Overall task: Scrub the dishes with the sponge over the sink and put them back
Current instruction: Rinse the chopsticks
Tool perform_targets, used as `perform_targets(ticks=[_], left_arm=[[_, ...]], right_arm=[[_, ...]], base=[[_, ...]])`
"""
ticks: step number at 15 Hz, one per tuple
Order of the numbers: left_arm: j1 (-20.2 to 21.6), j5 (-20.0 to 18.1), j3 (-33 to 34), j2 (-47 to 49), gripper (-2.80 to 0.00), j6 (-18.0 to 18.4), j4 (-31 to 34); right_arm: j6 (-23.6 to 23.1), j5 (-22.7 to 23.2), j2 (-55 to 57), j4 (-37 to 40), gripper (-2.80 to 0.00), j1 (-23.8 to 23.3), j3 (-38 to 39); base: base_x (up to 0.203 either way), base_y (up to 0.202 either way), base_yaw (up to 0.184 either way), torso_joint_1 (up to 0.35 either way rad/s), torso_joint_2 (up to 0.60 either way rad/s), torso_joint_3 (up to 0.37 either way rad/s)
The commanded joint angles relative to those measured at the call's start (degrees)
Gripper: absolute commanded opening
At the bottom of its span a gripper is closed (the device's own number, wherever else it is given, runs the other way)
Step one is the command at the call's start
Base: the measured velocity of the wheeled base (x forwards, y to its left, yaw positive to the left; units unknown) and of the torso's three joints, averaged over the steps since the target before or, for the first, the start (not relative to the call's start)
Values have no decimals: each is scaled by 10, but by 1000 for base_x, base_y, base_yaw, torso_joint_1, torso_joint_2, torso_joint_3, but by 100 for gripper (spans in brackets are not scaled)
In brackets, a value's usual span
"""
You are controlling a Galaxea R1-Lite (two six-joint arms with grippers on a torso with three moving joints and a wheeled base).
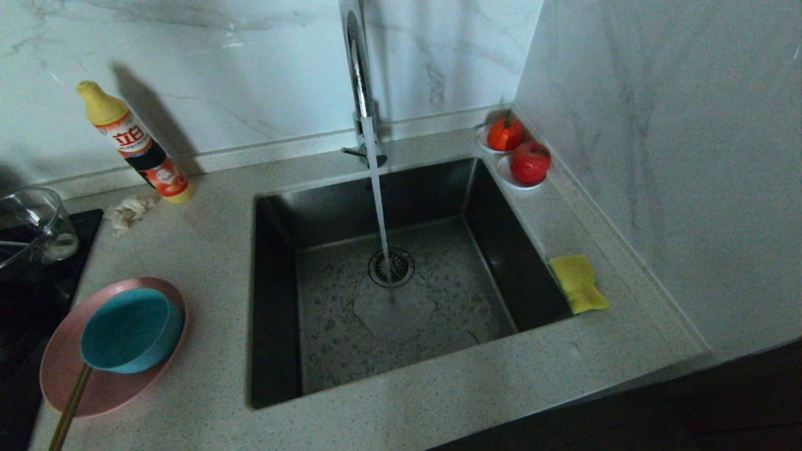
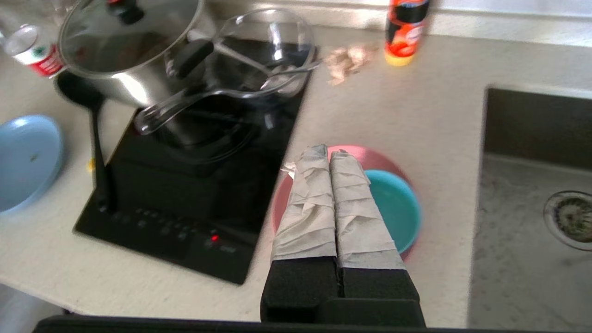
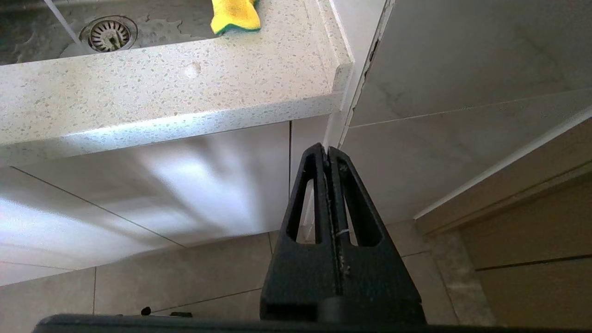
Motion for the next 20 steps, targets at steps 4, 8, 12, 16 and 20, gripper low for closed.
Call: perform_targets(ticks=[4,8,12,16,20], left_arm=[[231,-202,11,-7,-280,43,28],[375,-422,68,-14,-280,92,60],[376,-431,81,23,-280,96,122],[376,-449,140,98,-280,95,135],[391,-430,173,186,-280,80,81]], right_arm=[[0,0,0,0,-280,0,0],[0,0,0,0,-280,0,0],[0,0,0,0,-280,0,0],[0,0,0,0,-280,0,0],[0,0,0,0,-280,0,0]], base=[[0,0,0,0,0,0],[0,0,0,0,0,0],[0,0,0,0,0,0],[0,0,0,0,0,0],[0,0,0,0,0,0]])
